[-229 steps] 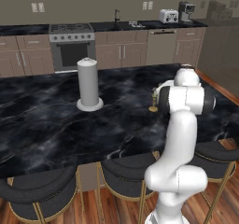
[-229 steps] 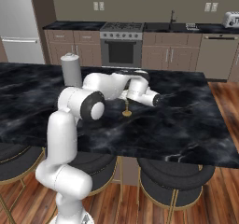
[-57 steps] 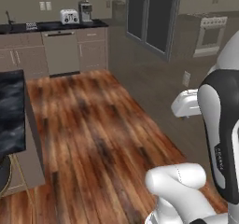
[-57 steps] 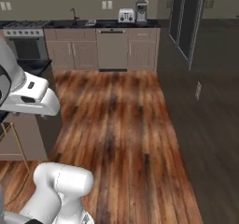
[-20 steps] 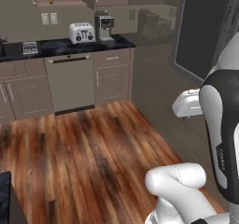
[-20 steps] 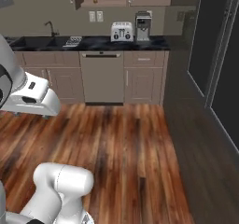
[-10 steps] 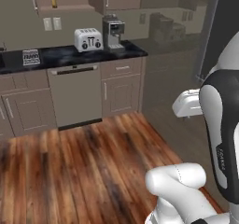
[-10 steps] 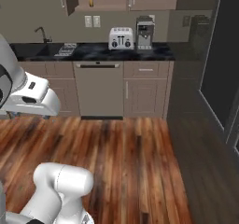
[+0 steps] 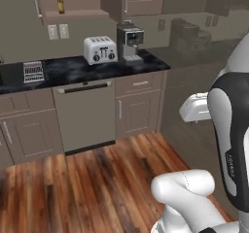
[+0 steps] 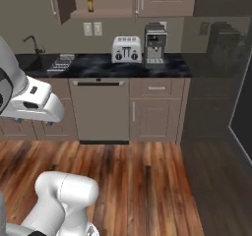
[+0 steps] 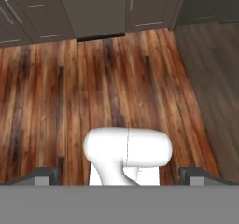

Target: Get the candle and the beer from the cabinet and move them to the dining counter.

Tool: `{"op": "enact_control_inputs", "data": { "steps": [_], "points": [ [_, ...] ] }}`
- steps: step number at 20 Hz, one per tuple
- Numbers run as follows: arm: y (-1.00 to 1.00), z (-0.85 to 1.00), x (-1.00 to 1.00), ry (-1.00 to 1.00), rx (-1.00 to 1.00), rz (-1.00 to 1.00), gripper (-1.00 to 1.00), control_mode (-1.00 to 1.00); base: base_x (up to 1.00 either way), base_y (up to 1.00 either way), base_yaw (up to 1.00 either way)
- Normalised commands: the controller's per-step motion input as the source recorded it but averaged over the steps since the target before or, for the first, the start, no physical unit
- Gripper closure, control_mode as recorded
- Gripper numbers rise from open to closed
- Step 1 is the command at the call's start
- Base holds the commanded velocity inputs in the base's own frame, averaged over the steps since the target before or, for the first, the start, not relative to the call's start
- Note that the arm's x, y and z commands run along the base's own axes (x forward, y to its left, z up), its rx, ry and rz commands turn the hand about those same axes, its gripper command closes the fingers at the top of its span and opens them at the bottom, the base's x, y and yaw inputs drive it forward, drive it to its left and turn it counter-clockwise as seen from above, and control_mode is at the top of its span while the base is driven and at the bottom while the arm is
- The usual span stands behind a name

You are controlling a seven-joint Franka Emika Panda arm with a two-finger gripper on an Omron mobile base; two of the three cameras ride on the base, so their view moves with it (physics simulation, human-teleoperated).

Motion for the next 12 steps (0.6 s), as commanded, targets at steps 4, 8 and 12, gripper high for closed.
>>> {"op": "enact_control_inputs", "data": {
  "steps": [4, 8, 12],
  "points": [
    [0.00, 0.00, 0.00, 0.00, 0.00, 0.00, -1.00, 1.00, 1.00, 0.00, 0.01],
    [0.00, 0.00, 0.00, 0.00, 0.00, 0.00, -1.00, 1.00, 1.00, 0.00, 0.02],
    [0.00, 0.00, 0.00, 0.00, 0.00, 0.00, -1.00, 1.00, 1.00, 0.00, 0.02]
  ]
}}
